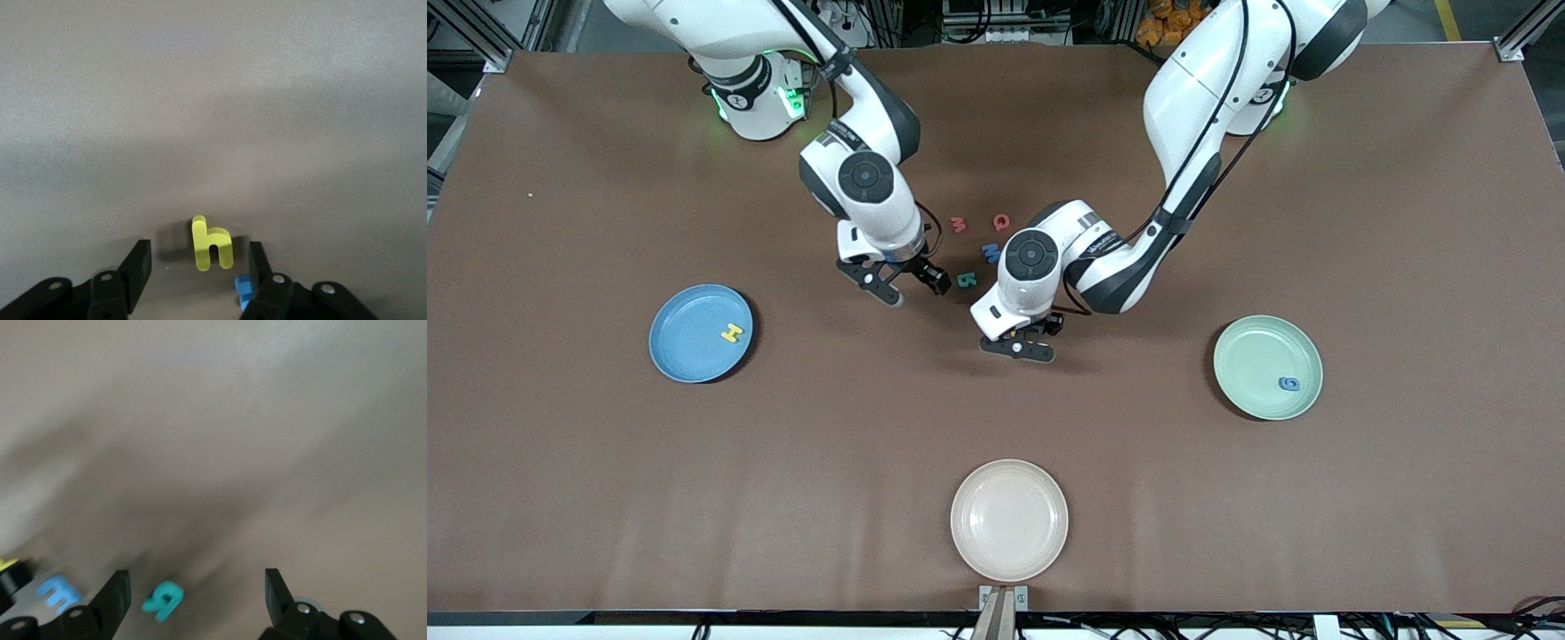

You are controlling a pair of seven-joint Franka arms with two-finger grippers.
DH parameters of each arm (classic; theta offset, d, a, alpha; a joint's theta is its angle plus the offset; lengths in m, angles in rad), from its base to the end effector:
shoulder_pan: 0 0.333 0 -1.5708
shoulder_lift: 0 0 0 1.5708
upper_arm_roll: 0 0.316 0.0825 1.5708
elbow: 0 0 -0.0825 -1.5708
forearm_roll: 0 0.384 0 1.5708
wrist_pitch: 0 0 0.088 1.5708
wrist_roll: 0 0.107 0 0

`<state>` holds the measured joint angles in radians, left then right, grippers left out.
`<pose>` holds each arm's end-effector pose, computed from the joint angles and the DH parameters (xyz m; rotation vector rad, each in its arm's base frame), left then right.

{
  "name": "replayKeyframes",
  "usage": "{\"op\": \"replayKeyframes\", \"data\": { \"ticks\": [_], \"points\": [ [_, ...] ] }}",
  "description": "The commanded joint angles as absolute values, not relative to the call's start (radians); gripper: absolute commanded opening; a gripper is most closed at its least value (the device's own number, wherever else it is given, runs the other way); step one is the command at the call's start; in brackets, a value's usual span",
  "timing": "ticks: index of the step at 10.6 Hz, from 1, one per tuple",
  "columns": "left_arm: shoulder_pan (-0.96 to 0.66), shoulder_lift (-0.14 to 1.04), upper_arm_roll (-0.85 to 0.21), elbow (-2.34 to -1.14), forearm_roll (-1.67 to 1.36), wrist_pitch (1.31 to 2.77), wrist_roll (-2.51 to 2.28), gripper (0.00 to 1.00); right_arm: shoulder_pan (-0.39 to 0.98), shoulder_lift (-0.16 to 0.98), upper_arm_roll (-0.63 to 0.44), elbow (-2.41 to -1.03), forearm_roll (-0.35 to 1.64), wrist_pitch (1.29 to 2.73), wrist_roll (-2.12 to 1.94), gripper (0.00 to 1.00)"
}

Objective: Sort uppercase to blue plate, lowercase to green plate
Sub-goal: 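Close the left gripper on the h while the right gripper grasps the R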

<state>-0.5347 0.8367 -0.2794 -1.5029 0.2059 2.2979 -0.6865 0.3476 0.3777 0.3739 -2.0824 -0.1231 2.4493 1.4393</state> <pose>0.5138 -0.4910 0.1818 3.0928 -0.2761 -0.0628 0.4442 0.3855 0.2568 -2.9356 0.9872 0.0613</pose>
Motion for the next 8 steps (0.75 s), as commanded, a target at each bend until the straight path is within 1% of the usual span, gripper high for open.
{"op": "replayKeyframes", "data": {
  "ticks": [1,4,6,8],
  "points": [
    [-0.551,0.861,-0.265,-1.467,0.183,2.299,-0.718,0.64,0.357,0.370,0.377,-2.102,-0.123,2.480,1.471,0.90],
    [-0.551,0.867,-0.265,-1.462,0.183,2.303,-0.727,0.64,0.360,0.377,0.379,-2.109,-0.126,2.505,1.474,0.89],
    [-0.552,0.867,-0.265,-1.463,0.184,2.303,-0.729,0.62,0.377,0.379,0.377,-2.112,-0.132,2.522,1.494,0.88],
    [-0.557,0.867,-0.265,-1.465,0.184,2.303,-0.730,0.60,0.399,0.400,0.377,-2.092,-0.217,2.523,1.610,0.88]
  ]
}}
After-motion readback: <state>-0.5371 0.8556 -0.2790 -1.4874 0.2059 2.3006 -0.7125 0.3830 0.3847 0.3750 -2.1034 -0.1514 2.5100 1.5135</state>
